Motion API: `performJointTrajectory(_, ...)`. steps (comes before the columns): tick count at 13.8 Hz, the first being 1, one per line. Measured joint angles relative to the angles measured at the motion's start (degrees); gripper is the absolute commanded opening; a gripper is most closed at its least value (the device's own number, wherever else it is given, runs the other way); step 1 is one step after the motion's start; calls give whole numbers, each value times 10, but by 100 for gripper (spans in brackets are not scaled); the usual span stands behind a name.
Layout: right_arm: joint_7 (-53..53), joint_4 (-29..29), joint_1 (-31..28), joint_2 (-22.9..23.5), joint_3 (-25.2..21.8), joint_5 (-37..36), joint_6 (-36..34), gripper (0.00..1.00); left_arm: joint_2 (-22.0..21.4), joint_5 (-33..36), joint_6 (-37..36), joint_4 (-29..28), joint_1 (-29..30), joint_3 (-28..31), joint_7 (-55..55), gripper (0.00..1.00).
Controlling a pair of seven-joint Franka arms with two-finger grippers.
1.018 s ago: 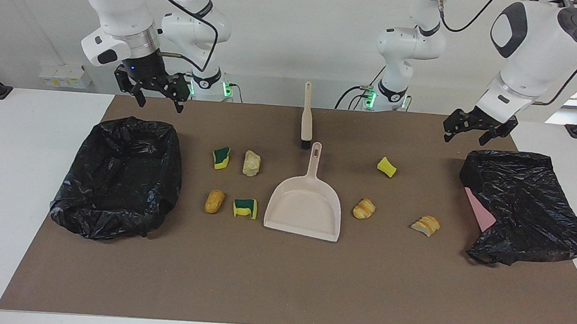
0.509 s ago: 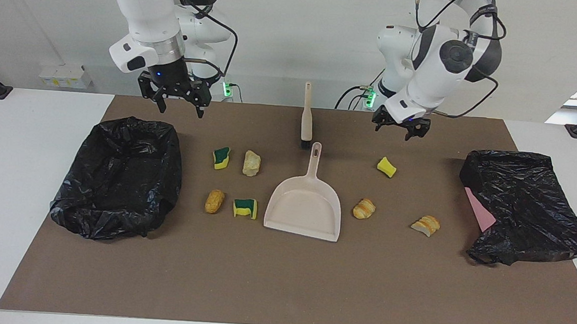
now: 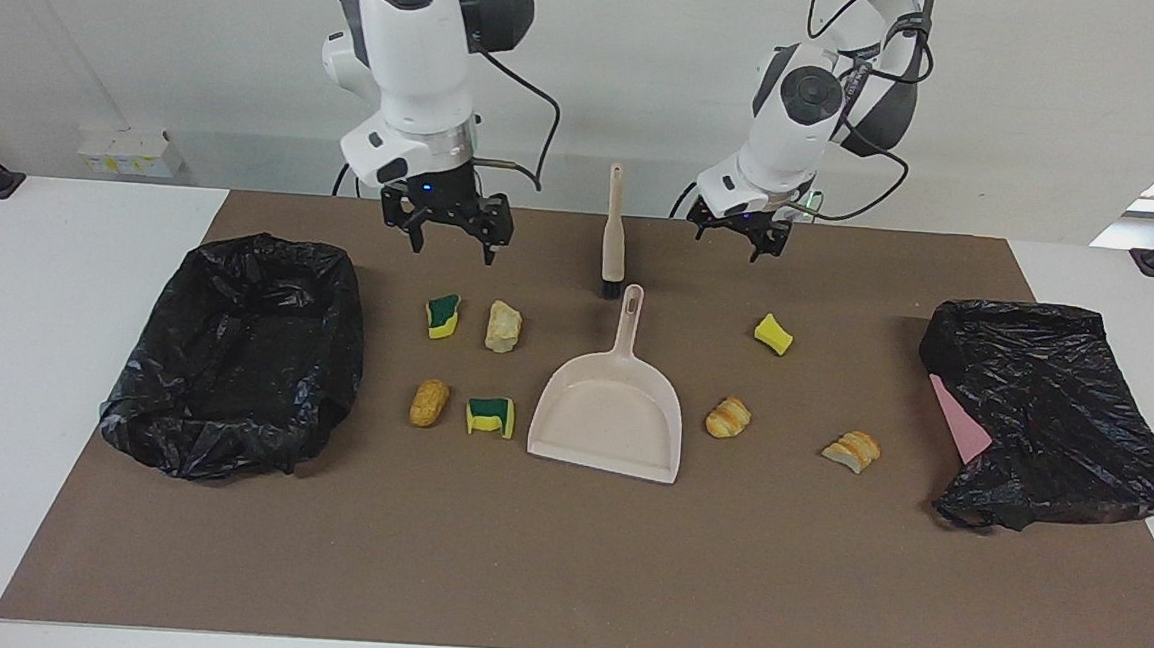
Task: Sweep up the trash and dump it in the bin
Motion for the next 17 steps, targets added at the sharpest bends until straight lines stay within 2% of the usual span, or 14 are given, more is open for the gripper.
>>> performJointTrajectory(4, 78, -5, 56, 77, 0, 0, 85, 100, -10, -1, 88, -61, -103, -1, -133, 100)
performJointTrajectory(9, 118, -3, 104, 117, 0, 0, 117, 100, -19, -1, 166, -91, -236, -2, -304, 100)
performJointTrajectory(12, 121, 2, 122, 138, 0, 2, 123, 100, -19, -1, 198, -118, -268, -3, -341, 100)
performJointTrajectory(14, 122, 3, 126, 152, 0, 12, 127, 94, -19, -1, 206, -131, -271, -1, -341, 100)
performJointTrajectory(15, 122, 4, 131, 160, 0, 14, 130, 87, -19, -1, 207, -134, -271, -1, -341, 100)
performJointTrajectory(16, 122, 5, 136, 166, 0, 14, 135, 87, -19, -1, 207, -134, -271, -1, -343, 84)
performJointTrajectory(17, 122, 5, 138, 170, 0, 16, 138, 85, -19, -1, 207, -134, -271, 0, -349, 61)
